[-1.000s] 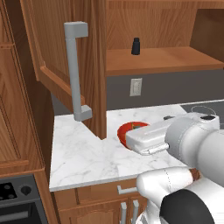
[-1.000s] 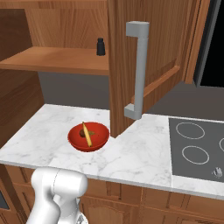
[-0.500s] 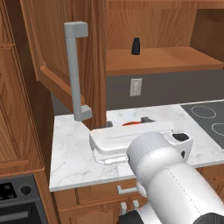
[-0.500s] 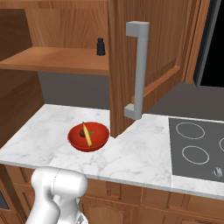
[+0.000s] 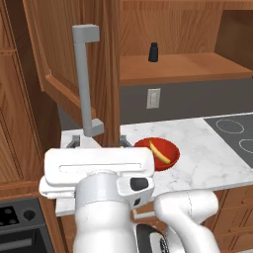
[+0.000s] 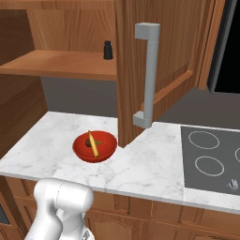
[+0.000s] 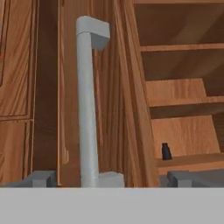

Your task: Open the cabinet. Pick the pear and banana from the cabinet and place them into the bowl. Then close the cabinet.

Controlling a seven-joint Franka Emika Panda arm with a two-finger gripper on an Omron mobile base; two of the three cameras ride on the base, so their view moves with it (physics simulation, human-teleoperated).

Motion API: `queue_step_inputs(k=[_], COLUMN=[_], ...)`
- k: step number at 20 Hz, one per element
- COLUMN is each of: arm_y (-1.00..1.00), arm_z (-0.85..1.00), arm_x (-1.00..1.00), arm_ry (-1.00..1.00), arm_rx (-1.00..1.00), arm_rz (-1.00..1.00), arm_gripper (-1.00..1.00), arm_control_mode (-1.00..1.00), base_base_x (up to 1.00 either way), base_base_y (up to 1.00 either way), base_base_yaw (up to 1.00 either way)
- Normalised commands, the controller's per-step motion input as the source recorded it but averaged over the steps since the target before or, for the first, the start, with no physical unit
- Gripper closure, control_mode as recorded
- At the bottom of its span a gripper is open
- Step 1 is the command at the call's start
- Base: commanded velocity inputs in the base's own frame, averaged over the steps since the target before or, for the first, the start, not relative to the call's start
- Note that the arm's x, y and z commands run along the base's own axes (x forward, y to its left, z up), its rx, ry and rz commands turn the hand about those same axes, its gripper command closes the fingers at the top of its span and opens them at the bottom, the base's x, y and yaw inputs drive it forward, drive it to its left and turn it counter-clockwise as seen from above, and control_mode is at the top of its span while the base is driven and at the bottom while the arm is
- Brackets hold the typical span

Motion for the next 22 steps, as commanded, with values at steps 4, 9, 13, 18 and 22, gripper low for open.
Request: queue_step_inputs(k=[4, 9, 13, 18, 22], arm_y=[0.68, 0.58, 0.41, 0.09, -0.62], arm_z=[0.00, -0.01, 0.00, 0.00, 0.00], arm_x=[0.39, 0.74, 0.84, 0.71, 0.53], arm_ry=[-0.19, -0.01, 0.00, 0.00, 0.00], arm_rx=[0.00, -0.05, -0.01, 0.00, 0.08], arm_rz=[-0.17, -0.19, -0.27, -0.34, -0.23], arm_gripper=[-1.00, -1.00, -1.00, -1.00, -1.00], arm_control_mode=[-1.00, -1.00, -1.00, -1.00, -1.00], base_base_x=[0.00, 0.00, 0.00, 0.00, 0.00], base_base_y=[0.00, 0.00, 0.00, 0.00, 0.00], base_base_yaw=[0.00, 0.00, 0.00, 0.00, 0.00])
